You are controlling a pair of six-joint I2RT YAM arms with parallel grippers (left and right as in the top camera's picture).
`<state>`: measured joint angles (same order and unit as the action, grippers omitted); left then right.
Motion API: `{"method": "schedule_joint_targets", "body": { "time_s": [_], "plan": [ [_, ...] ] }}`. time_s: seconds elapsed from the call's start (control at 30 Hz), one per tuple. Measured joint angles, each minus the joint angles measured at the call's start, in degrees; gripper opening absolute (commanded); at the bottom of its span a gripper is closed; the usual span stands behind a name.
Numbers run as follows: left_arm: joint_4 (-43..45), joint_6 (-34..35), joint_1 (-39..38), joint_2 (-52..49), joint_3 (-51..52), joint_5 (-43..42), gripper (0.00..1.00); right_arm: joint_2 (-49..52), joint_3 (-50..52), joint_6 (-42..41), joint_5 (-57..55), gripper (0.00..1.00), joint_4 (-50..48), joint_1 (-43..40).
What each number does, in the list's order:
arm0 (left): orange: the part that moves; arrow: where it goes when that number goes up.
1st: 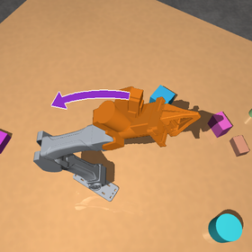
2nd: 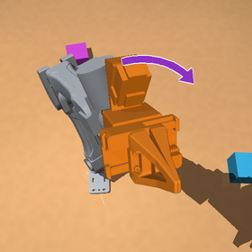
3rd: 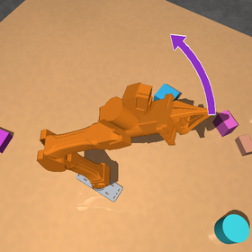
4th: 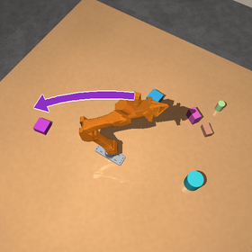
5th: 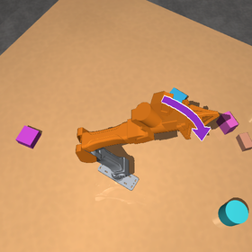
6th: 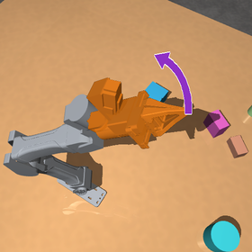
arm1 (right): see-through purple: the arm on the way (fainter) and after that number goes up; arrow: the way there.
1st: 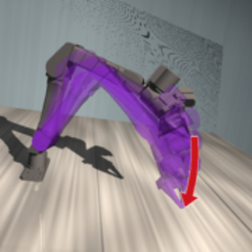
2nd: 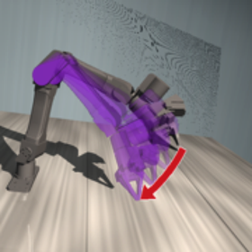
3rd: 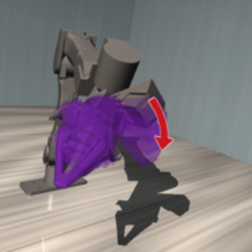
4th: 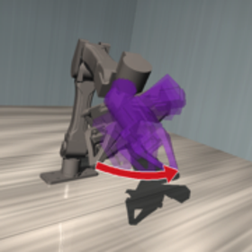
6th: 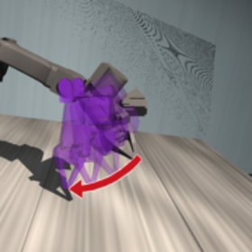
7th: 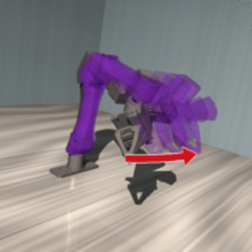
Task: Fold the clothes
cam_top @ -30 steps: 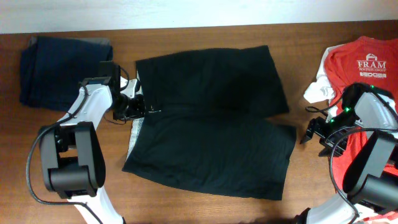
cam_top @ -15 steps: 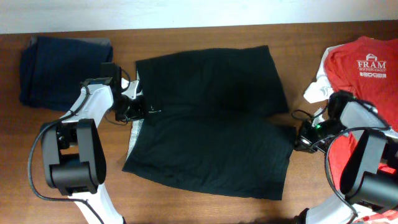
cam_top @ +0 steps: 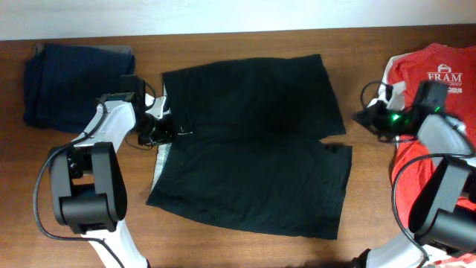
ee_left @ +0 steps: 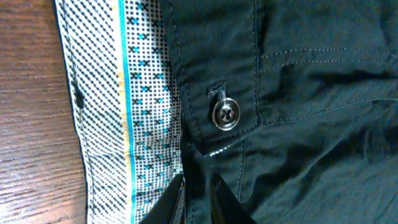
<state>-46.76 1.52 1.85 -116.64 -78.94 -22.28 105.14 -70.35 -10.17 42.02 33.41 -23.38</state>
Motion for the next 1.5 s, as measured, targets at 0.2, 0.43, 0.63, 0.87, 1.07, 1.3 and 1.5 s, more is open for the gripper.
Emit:
{"method": "schedule_joint_targets", "body": {
  "time_s": [0.2, 0.43, 0.63, 0.87, 1.07, 1.3, 1.5],
  "plan": [
    [0.00, 0.00, 0.00, -0.07, -0.09, 0.00, 0.14, 0.68, -7.69, 4.50, -15.82, 0.04, 21.79, 10.34],
    [-0.57, 0.00, 0.00, -0.07, -0.11, 0.00, 0.14, 0.76, 11.06, 2.80, -22.25, 0.04, 7.06, 14.58],
    [-1.03, 0.00, 0.00, -0.07, -0.11, 0.52, 0.14, -0.37, 11.37, -4.44, -32.13, 0.04, -3.41, 15.50],
    [-0.46, 0.00, 0.00, -0.07, -0.24, 1.07, 0.07, 3.17, 3.50, -2.80, -33.97, 0.60, 0.31, 14.62],
    [-6.51, 0.00, -1.09, -0.04, -3.54, -3.89, 0.18, 0.96, -22.56, -2.21, -30.91, 0.04, 28.81, 14.56],
    [1.36, 0.02, -2.91, 0.28, 4.90, -6.08, 0.33, 1.90, 5.92, -2.03, -40.94, 0.04, 9.81, 14.56],
    [-0.55, 0.00, -2.91, -0.04, 5.66, -5.55, 0.01, -0.81, 10.56, -2.12, -41.35, 0.04, 1.88, 14.56]
  ]
}}
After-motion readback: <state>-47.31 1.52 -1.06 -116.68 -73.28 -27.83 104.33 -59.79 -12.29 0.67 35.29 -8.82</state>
